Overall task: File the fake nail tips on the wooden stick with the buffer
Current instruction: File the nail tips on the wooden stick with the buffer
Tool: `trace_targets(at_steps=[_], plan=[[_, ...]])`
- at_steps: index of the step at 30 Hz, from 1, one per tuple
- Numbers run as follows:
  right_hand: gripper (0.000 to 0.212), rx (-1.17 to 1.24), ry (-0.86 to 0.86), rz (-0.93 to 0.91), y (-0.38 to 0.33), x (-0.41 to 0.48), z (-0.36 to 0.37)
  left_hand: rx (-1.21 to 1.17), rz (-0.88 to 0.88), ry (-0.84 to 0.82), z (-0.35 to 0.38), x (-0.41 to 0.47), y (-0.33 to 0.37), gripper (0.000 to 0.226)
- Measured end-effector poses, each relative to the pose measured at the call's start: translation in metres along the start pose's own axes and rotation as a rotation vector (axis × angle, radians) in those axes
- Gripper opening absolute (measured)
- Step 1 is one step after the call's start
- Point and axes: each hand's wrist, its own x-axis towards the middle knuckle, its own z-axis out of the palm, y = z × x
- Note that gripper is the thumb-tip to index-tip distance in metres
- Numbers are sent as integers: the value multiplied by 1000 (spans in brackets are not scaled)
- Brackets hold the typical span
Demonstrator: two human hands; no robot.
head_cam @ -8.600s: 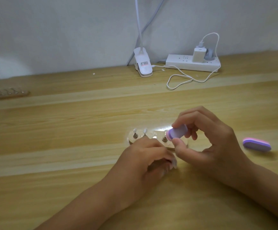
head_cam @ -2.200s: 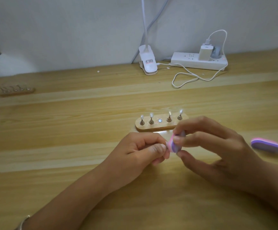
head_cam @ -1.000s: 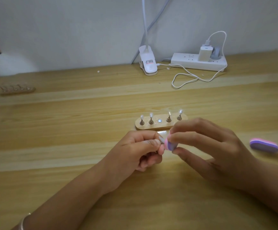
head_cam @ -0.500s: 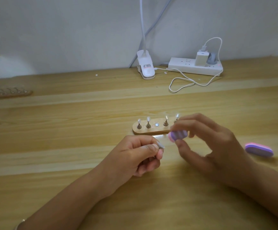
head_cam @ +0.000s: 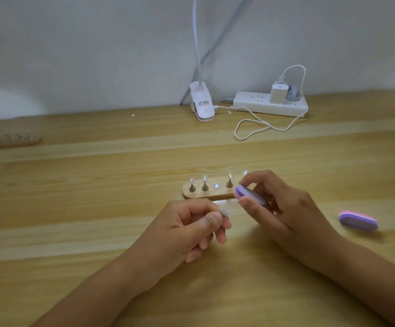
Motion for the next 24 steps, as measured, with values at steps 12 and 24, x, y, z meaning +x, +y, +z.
trace_targets(at_steps=[12,24], plan=[[26,58,-52,-163,0,-1,-1,63,121,180,-4,1,-10,14],[24,-98,-28,-349,-5,-1,-1,403,279,355,-1,0,-7,16]])
